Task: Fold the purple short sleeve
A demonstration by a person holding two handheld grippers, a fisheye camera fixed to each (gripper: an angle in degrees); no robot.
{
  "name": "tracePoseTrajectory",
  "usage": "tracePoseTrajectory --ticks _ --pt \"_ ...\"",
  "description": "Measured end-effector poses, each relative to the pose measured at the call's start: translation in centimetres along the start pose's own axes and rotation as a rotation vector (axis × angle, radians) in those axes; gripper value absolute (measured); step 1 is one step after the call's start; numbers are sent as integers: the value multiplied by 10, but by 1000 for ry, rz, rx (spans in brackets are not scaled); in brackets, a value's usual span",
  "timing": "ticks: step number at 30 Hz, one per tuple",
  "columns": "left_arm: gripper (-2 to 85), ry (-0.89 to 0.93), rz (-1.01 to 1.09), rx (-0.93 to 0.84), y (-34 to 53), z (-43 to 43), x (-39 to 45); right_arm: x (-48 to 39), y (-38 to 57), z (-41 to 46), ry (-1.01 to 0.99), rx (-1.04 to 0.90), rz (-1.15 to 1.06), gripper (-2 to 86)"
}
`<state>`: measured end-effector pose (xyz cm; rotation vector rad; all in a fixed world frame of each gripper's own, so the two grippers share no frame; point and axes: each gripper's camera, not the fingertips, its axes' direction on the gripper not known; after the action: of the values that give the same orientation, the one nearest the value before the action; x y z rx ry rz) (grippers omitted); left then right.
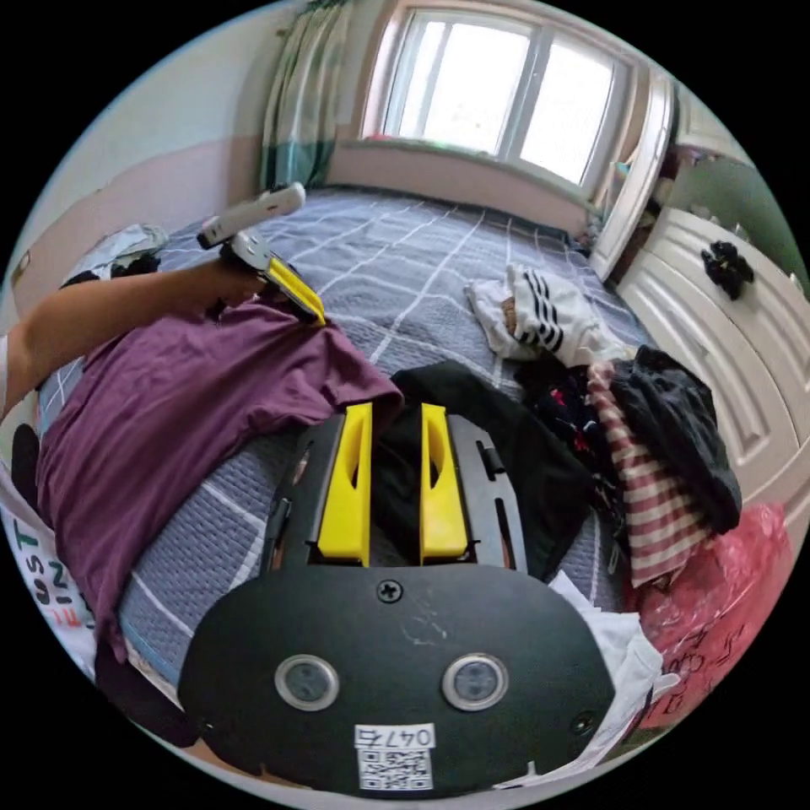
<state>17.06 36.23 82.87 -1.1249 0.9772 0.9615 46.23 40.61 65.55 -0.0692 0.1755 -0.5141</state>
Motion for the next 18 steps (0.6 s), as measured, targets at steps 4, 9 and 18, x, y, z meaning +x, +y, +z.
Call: tracePoseTrajectory --ticks 4,9,18 --pt "75 132 -72 66 4 -31 -27 -44 -4 -25 -18 140 -151 2" --pt "53 222 -195 194 51 -70 -64 -91 -31 23 -21 -90 -253 -5" --pt "40 183 -281 289 359 -169 -95 -146 5 5 -44 -115 -278 -5"
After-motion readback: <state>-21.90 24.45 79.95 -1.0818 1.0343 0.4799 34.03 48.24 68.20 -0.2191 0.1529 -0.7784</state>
